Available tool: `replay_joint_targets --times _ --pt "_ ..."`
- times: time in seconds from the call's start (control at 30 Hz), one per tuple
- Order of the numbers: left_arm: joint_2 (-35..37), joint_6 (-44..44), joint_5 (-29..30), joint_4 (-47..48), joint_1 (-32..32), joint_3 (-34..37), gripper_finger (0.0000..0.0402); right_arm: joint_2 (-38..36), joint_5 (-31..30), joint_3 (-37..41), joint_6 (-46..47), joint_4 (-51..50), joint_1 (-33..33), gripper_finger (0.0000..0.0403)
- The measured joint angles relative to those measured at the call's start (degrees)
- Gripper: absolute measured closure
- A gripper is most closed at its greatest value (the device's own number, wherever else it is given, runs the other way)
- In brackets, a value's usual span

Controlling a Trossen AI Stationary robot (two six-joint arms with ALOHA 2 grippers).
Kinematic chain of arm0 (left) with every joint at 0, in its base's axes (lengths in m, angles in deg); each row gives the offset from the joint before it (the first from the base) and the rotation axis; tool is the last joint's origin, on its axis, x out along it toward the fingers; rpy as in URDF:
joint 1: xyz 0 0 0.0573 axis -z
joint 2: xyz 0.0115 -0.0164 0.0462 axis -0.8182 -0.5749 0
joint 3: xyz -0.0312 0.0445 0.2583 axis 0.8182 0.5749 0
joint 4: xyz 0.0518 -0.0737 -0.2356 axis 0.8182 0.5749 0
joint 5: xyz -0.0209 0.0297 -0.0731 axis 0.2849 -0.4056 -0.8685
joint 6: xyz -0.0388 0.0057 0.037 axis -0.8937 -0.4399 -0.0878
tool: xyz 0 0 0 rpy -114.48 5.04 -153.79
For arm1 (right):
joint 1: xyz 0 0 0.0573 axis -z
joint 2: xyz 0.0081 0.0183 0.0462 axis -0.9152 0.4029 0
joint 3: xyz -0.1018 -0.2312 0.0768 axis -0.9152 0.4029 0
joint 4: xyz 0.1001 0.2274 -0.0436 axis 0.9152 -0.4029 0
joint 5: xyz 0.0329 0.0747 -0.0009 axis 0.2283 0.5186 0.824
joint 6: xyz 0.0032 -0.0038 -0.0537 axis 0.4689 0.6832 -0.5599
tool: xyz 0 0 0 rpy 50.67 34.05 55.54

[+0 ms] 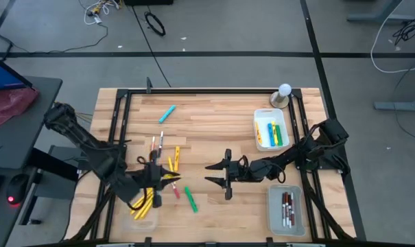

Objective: Pick & Place Markers
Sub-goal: Put the yellow pen into the transparent bin

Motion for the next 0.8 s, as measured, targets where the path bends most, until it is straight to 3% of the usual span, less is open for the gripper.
replay_joint_targets --times 0.07,0.13,0.23,0.33,0.57,0.8 --pt "-0.4 -14.0 -6.1 14.8 0.4 -3.0 0.0361 0.0 0.1 0.0 0.1 -0.4 0.1 0.0218" --pt "-1.3 -25.7 -13.4 22.6 0.5 -3.1 0.0361 0.0 0.1 0.0 0.2 -0.7 0.2 0.0215" --pt "-2.8 -38.8 -24.7 27.2 2.2 -0.5 0.0362 0.0 0.2 0.0 0.0 -0.8 0.3 0.0214" --pt "-4.8 -50.1 -31.8 25.5 5.5 2.2 0.0359 0.0 0.3 0.0 -0.1 -1.2 0.4 0.0214" --pt "-11.9 -67.8 -33.3 22.0 12.1 4.8 0.0357 0.0 0.4 0.0 -1.3 -2.0 0.4 0.0214" --pt "-18.2 -72.4 -33.3 15.9 12.8 4.8 0.0343 0.0 0.4 0.0 -1.3 -2.1 0.6 0.0214"
